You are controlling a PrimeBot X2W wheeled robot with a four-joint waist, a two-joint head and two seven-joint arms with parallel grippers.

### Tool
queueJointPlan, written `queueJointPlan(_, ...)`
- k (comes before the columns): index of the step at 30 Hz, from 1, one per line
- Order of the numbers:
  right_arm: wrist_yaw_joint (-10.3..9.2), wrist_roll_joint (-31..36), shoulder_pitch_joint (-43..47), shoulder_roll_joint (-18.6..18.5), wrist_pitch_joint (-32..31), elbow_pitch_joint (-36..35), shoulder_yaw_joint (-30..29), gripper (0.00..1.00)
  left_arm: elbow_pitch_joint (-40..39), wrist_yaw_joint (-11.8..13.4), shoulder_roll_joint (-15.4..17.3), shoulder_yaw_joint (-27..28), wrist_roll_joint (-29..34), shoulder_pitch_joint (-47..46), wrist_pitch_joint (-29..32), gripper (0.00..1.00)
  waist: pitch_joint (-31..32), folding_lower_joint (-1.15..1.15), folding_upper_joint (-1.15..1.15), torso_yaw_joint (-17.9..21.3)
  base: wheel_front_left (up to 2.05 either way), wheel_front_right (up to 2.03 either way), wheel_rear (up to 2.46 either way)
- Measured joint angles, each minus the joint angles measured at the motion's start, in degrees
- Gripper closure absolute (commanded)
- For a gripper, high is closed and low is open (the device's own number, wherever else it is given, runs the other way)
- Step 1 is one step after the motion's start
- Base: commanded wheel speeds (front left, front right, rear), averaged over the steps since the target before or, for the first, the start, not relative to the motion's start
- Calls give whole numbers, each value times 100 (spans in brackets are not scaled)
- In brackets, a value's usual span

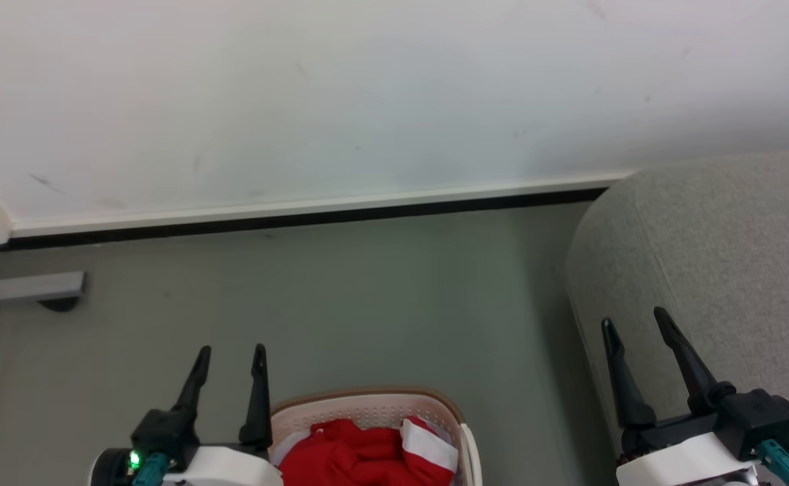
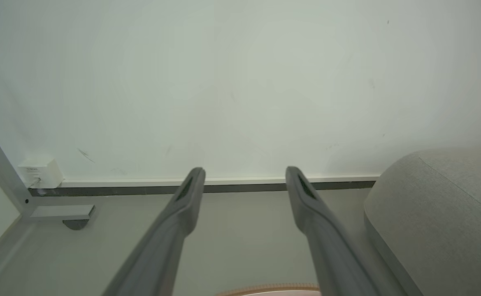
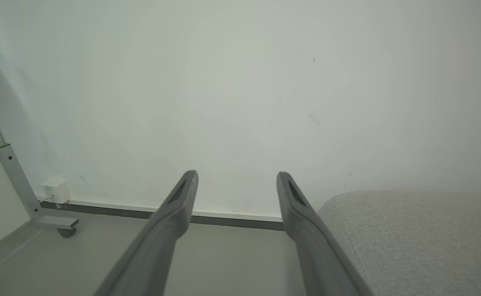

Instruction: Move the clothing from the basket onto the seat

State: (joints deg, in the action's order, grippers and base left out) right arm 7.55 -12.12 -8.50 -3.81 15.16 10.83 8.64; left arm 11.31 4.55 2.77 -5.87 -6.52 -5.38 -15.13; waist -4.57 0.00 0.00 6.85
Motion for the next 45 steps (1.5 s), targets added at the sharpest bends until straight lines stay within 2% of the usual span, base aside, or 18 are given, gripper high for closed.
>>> queueJointPlan(9, 0, -52, -235, 14, 0, -132, -68, 0, 848, -159, -7, -175, 47, -461, -1, 0, -587, 0, 0, 376, 0, 0, 0)
queueJointPlan(24, 0, -253, -826, 77, 1, -381, -80, 0, 3796, -612, 255, -275, 143, -1856, 26, 0, -1849, 1, 0, 1129, 0, 0, 0)
queueJointPlan(29, 0, -447, -939, 78, 1, -444, -59, 0, 4641, -619, 380, -433, 263, -2290, 162, 0, -2251, 0, 0, 1419, 0, 0, 0)
queueJointPlan(41, 0, -931, -1301, 79, 1, -615, 105, 0, 5839, -760, 894, -906, 653, -3315, 812, 0, -3325, 0, 0, 1874, 0, 0, 0)
queueJointPlan(45, 0, -1048, -1451, 81, 1, -666, 172, 0, 6046, -858, 1083, -1077, 748, -3576, 1405, 0, -3632, 0, 0, 1994, 0, 0, 0)
